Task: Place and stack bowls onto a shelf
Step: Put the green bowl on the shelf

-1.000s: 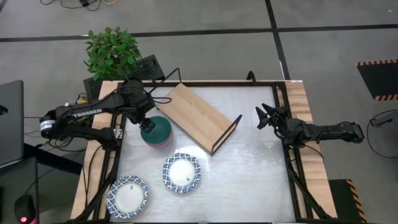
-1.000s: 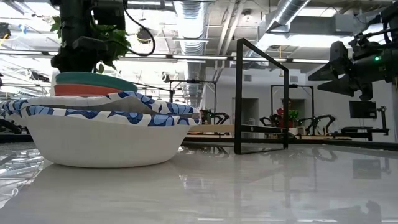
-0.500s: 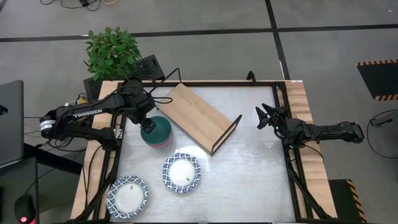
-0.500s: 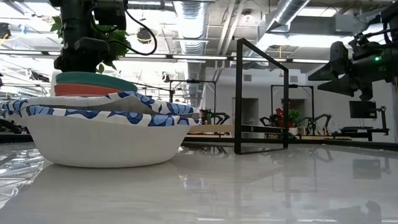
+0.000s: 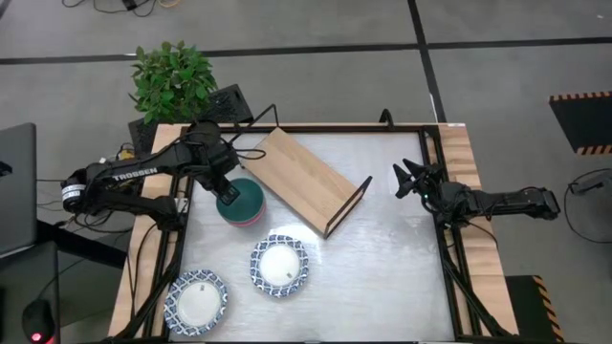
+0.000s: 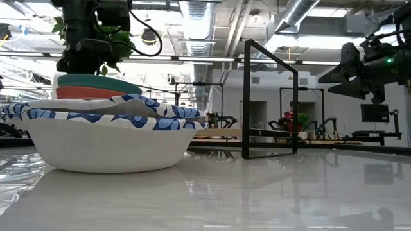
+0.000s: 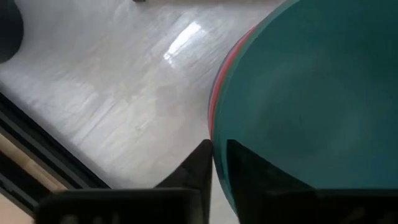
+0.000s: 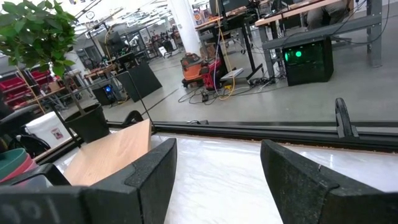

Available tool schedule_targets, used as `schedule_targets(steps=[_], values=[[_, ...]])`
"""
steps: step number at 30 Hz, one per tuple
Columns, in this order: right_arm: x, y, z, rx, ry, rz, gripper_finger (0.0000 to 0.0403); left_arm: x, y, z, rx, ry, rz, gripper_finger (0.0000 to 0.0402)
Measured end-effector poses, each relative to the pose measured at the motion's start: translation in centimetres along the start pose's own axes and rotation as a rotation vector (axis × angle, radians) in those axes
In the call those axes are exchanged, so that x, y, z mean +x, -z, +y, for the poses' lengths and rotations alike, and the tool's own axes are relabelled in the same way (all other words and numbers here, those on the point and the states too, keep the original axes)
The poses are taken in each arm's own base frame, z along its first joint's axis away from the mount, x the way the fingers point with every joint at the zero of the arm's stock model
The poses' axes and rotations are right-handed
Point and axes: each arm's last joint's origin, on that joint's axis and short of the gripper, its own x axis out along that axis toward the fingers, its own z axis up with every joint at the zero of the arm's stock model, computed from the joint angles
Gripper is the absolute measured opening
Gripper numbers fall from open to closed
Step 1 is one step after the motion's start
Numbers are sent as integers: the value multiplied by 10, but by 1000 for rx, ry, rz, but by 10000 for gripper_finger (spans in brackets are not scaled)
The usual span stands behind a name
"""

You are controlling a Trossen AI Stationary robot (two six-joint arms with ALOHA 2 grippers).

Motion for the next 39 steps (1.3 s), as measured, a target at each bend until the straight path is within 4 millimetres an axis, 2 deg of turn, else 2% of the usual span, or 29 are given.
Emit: schedule_targets(steps=[3,15,33,39], values=[[0,0,0,0,0,0,260,0,0,0,-20,3,-4,5],[0,0,0,0,0,0,260,-3,0,-1,-48,38,13,1],[0,0,0,-4,0,0,260,-66,-28,-7,-74,69,-227,0],[0,0,0,-4,1,0,260,-77,-41,1,-113,101,-327,0]])
